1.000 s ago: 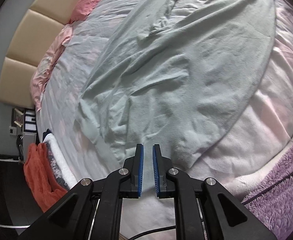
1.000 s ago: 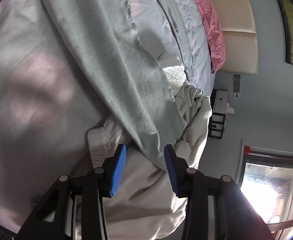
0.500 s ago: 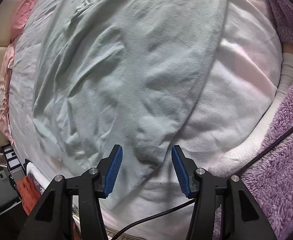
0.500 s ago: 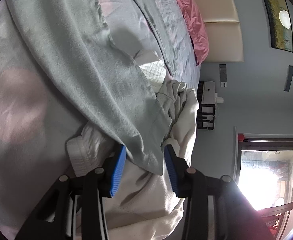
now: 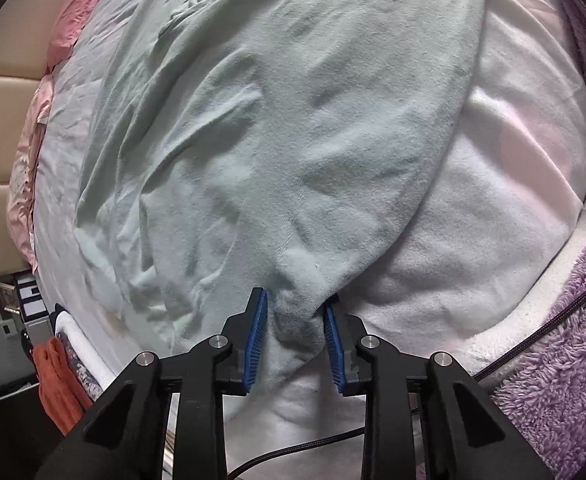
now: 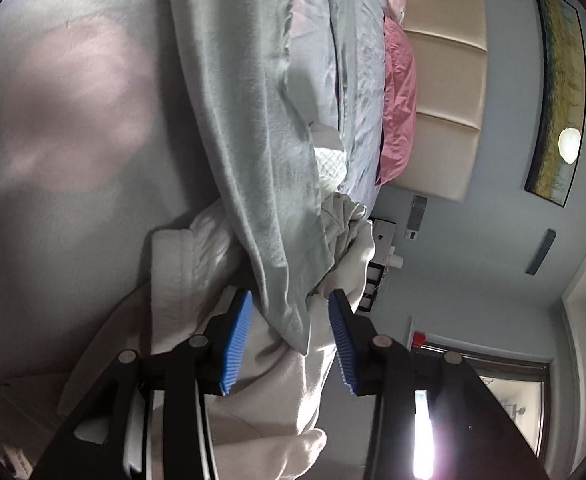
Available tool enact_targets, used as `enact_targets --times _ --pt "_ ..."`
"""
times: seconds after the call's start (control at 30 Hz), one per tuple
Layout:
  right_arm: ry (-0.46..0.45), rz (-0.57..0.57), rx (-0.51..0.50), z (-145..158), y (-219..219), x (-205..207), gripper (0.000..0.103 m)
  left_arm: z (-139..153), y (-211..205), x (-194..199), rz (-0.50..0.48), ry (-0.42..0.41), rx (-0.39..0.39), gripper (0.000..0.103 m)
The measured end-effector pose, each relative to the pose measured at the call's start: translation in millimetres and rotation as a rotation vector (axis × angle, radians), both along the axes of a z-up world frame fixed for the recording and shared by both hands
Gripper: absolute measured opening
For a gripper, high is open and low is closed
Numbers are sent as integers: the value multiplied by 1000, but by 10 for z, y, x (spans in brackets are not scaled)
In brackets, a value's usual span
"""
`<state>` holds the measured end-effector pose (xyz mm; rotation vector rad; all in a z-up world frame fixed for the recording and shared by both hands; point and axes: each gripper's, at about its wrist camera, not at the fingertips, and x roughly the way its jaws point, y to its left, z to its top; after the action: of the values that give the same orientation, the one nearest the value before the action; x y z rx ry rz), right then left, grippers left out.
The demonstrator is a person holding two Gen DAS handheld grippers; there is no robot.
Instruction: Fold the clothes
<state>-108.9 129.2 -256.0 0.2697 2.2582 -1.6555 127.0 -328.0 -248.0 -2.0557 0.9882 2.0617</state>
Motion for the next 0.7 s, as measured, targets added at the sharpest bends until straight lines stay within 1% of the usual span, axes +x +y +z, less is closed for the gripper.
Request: enact_targets --times 0.03,0.17,0.2,0.23,0.27,0.3,0.37,0.5,0.6,0.7 --pt "14 11 16 -44 -10 -15 37 -2 1 0 4 6 -8 15" --pt "-1 38 57 -167 -61 -72 36 -55 60 7 -10 2 -41 14" --pt "1 44 68 -200 -75 -89 33 -68 80 9 -16 1 -51 14" --pt "14 46 74 -226 -90 -109 28 -70 96 11 -19 5 -61 14" --pt "32 39 74 -239 -113 -135 15 -64 109 13 -21 13 -73 11" --pt "43 28 60 -228 -139 -160 6 -44 116 15 -17 25 -78 7" --pt "65 12 14 -163 -177 -163 2 42 110 18 4 60 -74 6" --pt "71 -26 -66 20 -230 -167 0 331 27 10 98 178 -43 5" --pt "62 -64 -132 184 -299 -191 0 623 -199 -10 201 276 -9 5" --pt "62 -124 -211 366 -466 -294 0 897 -435 -77 310 350 40 5"
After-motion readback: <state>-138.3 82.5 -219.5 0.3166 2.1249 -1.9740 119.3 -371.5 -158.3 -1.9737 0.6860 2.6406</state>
